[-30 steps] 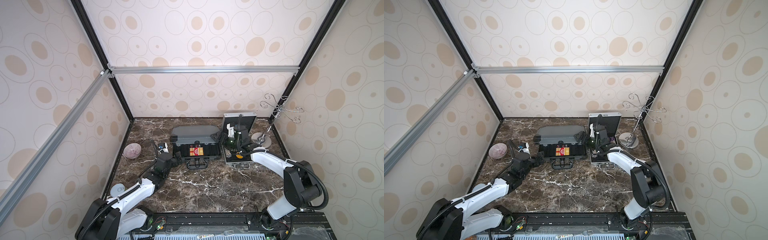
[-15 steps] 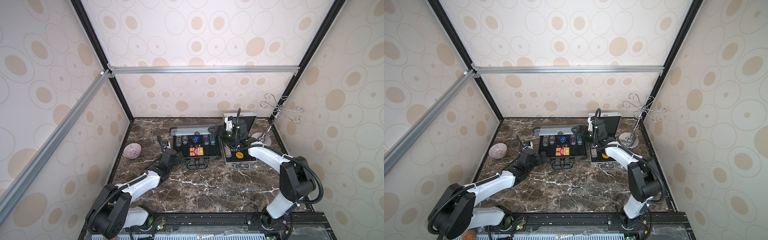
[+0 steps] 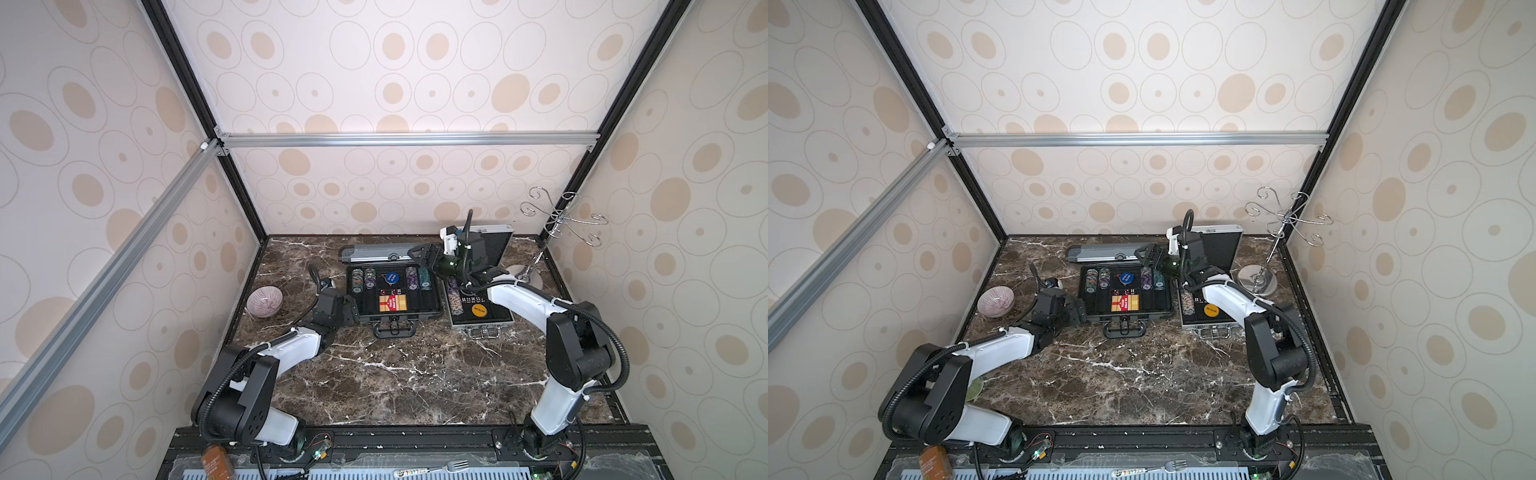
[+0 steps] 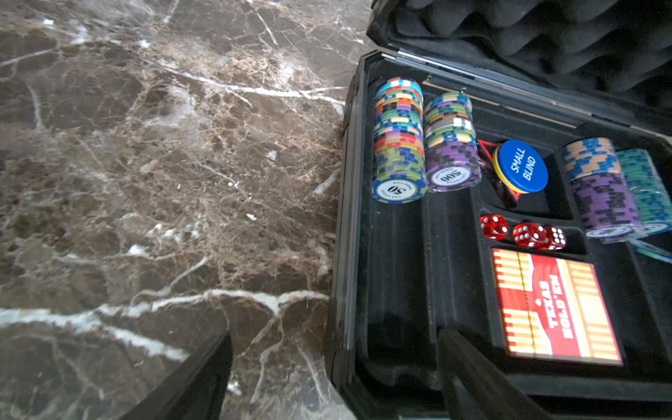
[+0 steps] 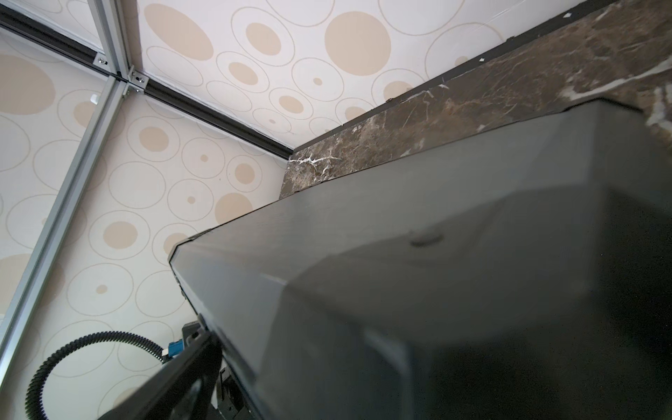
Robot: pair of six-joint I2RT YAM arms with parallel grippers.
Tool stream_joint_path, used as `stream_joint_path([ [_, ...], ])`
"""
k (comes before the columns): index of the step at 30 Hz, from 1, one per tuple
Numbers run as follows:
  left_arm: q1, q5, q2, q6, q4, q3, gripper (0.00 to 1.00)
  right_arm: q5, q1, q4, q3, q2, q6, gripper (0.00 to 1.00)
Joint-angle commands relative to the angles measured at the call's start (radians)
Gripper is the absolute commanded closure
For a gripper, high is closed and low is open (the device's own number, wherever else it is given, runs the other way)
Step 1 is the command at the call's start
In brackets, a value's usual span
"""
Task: Open the poker set cases
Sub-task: Open the case lid on the poker set case.
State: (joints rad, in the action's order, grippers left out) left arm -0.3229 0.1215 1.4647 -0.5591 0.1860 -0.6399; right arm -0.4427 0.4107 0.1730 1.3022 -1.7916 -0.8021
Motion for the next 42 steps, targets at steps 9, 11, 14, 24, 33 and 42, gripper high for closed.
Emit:
stream_joint_path([
  [9,0.036,-0.077,0.111,0.002,0.019,-0.065,0.25,-0.016,0.010,0.010,0.102,-0.069,0.000,0.02],
  [11,0.040,-0.088,0.123,0.002,0.018,-0.073,0.25,-0.015,0.009,0.002,0.123,-0.082,0.001,0.01],
  [14,0.046,-0.098,0.139,0.007,0.017,-0.081,0.27,-0.019,0.008,-0.003,0.154,-0.102,-0.008,0.01],
  [24,0.056,-0.110,0.167,0.007,0.006,-0.077,0.35,-0.013,0.009,0.041,0.228,-0.152,-0.068,0.02],
  [33,0.059,-0.132,0.190,-0.002,0.006,-0.078,0.40,-0.006,0.009,0.071,0.290,-0.196,-0.097,0.01],
  [42,0.061,-0.144,0.206,-0.009,0.013,-0.068,0.45,-0.004,0.009,0.076,0.350,-0.239,-0.112,0.01],
])
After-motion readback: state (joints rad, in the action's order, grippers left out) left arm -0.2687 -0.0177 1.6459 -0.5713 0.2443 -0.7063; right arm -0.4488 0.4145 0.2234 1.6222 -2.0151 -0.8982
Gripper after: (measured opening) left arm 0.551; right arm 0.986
